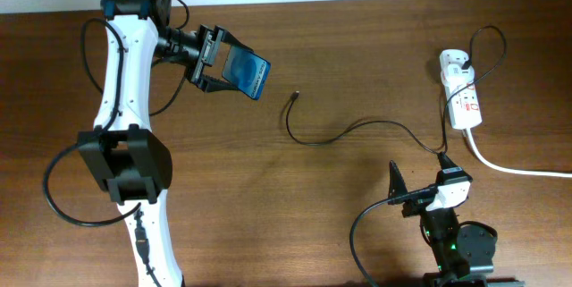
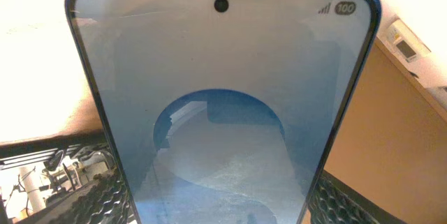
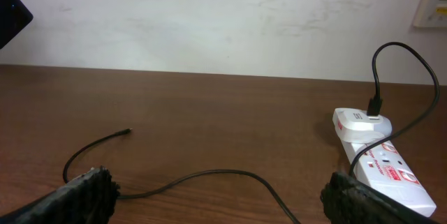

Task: Plug charger to phone and switch on socket
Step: 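Lift the phone upright with the left gripper, bottom edge facing right, then move the right gripper to the black cable's USB-C plug and grasp it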

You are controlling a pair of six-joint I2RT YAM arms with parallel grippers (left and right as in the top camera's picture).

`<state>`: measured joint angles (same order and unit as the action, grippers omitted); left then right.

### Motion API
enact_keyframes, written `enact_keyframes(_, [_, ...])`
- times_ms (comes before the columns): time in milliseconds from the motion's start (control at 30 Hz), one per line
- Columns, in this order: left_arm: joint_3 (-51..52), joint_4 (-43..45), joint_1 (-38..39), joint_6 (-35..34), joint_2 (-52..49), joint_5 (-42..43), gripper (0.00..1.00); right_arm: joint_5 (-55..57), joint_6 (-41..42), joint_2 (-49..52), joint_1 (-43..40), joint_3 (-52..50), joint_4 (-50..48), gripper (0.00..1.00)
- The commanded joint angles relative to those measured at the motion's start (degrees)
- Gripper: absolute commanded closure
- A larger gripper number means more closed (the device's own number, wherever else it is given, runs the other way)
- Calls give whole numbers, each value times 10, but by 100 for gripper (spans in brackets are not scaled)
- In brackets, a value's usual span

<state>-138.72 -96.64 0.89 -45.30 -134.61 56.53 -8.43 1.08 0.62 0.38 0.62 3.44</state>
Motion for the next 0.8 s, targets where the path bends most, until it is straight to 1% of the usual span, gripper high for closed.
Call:
enact_keyframes(0, [-16,-1,-2,-5,5,11,100,-3,0,-4,3,-3,2,2])
enact_keyframes(67, [-16,-1,-2,-5,5,10,100,-13,0,-4,4,-3,2,2])
enact_keyframes(100, [-16,0,-2,-5,5,-5,100,-31,0,-4,4,-3,-7,2])
enact_keyframes(133, [-16,6,-2,-5,5,-36,100,-51,45,-4,3,-3,-21,2])
enact_keyframes(167, [-16,9,-2,-5,5,-85,100,-51,97,-4,3,-3,-28,2])
enact_keyframes(200, [-16,9,-2,-5,5,-116,100,-52,121,-4,3,-3,-28,2])
enact_keyframes(267, [-16,10,-2,-5,5,-178,100,-113,131,-4,3,5,-28,1])
enact_keyframes(333, [-16,10,4,-43,5,-230,100,-138,180,2,3,22,-27,2])
enact_keyframes(400, [-16,10,21,-72,5,-273,100,-179,208,28,3,42,-23,2])
enact_keyframes(433, [-16,12,31,-83,5,-291,100,-203,209,56,3,59,-23,2])
enact_keyframes(467, [-16,23,44,-83,5,-298,100,-231,209,93,3,84,-23,2])
enact_keyframes(533, [-16,43,64,-108,5,-309,100,-292,209,176,3,141,-21,2])
enact_keyframes(600, [-16,62,78,-117,5,-316,100,-355,209,293,3,229,0,2])
enact_keyframes(633, [-16,62,81,-133,5,-327,100,-380,209,337,3,264,9,2])
enact_keyframes(667, [-16,65,83,-134,5,-329,100,-416,209,398,3,304,9,2])
enact_keyframes(700, [-16,66,83,-134,5,-328,100,-443,209,437,3,327,6,1])
enact_keyframes(733, [-16,66,83,-134,5,-328,100,-472,209,472,3,342,-9,2])
enact_keyframes(767, [-16,66,83,-134,5,-328,100,-502,209,499,3,344,-68,2])
